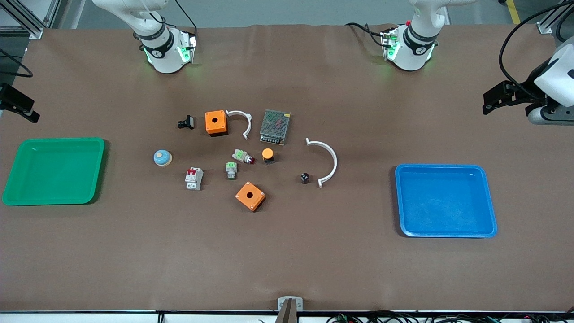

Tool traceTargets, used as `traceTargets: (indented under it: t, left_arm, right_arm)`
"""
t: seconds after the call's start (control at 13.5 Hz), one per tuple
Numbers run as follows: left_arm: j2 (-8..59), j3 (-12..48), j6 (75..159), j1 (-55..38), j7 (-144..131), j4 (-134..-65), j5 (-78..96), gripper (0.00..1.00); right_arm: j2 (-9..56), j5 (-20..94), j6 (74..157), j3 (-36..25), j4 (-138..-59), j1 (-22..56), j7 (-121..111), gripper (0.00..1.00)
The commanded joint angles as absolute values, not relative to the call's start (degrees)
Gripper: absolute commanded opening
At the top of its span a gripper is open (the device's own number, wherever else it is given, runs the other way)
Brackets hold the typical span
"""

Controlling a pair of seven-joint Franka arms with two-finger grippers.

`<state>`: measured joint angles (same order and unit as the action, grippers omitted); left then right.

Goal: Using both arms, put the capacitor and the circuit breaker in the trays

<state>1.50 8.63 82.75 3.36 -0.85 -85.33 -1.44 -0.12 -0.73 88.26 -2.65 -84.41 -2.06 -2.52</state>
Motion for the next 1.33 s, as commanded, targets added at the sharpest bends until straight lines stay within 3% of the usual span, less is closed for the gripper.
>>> traceTargets:
  t: [0.0, 0.67, 0.96, 1.26]
  left_arm:
    - [1.1, 9.0, 81.7, 3.9, 1.3, -85.1, -0.8, 1.0]
    - [3.8, 9.6, 83.4, 2.1, -3.1, -83.7, -0.8, 1.0]
    - [8.3, 10.4, 91.6, -4.7, -16.2, -88.2, -0.7, 1.0]
    - [15.6, 10.4, 98.7, -10.1, -20.7, -88.5, -0.8, 1.0]
  right_arm:
    - [0.6, -0.9, 87.7, -2.4, -83.0, -1.5, -2.2, 1.0]
    - [1.2, -0.4, 87.8, -2.4, -83.1, -1.5, -2.0, 1.0]
    - [4.6, 0.4, 88.1, -2.3, -83.0, 2.5, -1.4, 1.0]
    - [9.2, 1.2, 88.8, -2.3, -83.0, 5.8, -1.4, 1.0]
